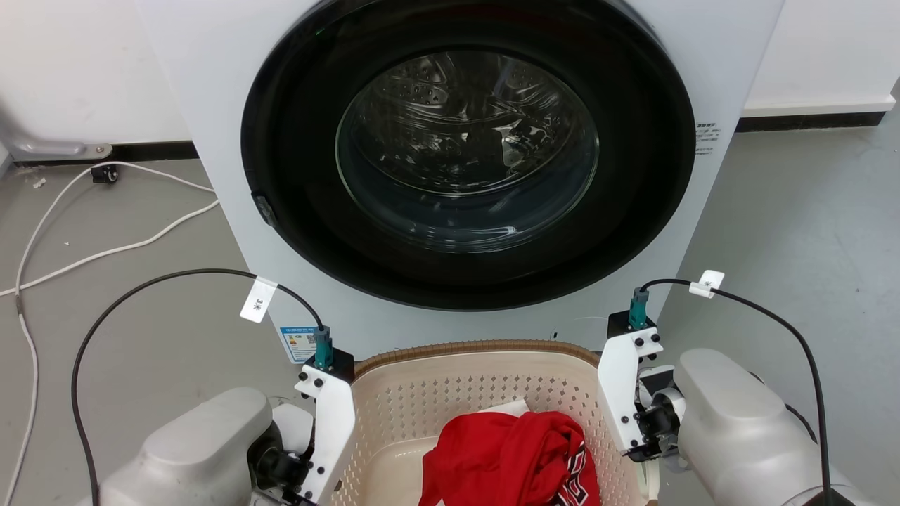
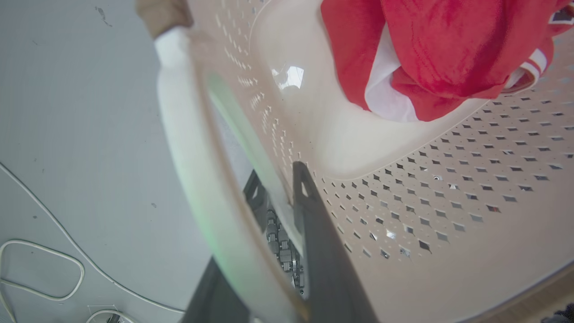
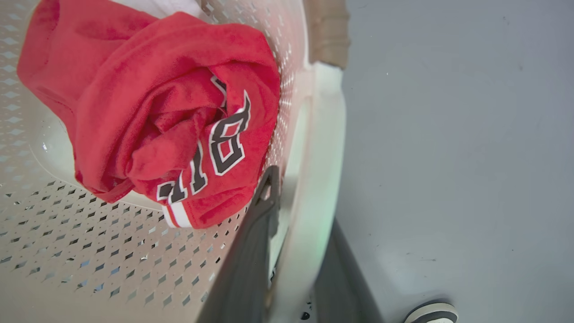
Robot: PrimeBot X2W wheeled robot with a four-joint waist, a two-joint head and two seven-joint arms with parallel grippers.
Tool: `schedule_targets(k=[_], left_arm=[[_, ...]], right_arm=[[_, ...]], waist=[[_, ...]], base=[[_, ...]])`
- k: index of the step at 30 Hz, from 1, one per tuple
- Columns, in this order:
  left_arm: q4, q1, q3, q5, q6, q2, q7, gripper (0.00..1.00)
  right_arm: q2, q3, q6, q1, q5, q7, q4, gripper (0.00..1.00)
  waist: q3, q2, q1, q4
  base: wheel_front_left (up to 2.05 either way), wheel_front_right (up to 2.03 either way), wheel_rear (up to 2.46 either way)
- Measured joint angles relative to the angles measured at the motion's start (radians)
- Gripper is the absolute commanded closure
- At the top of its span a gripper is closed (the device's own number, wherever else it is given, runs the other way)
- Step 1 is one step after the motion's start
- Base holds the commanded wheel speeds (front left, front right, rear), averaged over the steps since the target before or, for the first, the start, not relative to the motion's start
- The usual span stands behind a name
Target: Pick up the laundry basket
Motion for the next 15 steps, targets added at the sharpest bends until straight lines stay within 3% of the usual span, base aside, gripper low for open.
schedule_targets(k=[15], left_arm=[[0.0, -0.001, -0.001, 0.001, 0.0, 0.0, 0.004, 1.0]], right_arm=[[0.0, 0.012, 0.0, -0.003, 0.014, -0.002, 0.005, 1.0]], waist=[[-0.002, 0.0, 0.0, 0.003]], base=[[0.0, 0.0, 0.0]])
